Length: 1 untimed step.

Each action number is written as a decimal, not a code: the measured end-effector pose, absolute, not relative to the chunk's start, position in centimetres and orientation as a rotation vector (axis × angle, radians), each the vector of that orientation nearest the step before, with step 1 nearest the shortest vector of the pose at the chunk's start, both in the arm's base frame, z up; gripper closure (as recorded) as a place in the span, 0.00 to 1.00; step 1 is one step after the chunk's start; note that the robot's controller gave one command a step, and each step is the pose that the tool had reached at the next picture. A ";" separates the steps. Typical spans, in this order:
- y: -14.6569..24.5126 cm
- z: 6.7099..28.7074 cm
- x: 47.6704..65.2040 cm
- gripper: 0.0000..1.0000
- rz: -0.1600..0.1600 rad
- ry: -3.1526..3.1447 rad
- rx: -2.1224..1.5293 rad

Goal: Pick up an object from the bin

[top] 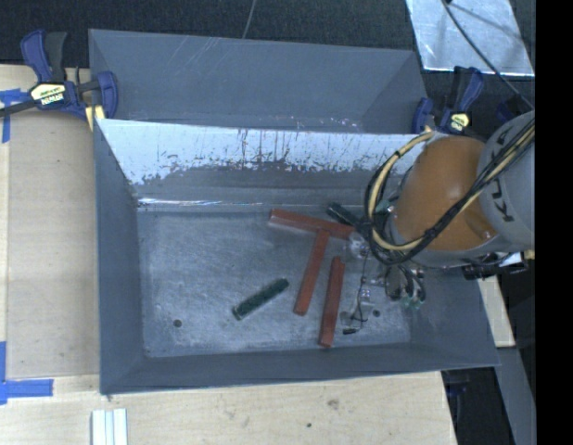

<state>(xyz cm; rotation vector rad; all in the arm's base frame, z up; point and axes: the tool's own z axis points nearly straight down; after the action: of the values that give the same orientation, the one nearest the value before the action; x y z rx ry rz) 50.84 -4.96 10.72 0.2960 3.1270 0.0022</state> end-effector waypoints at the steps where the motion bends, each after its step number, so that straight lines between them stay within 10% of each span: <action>1: -4.0 9.1 50.9 0.00 -0.001 3.134 0.228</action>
Offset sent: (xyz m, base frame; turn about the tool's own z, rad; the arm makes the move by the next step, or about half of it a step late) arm 0.0101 0.1000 -0.0372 -0.2342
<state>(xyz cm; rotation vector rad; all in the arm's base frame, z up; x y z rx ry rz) 50.95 -3.99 9.06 0.2275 3.1336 -0.0007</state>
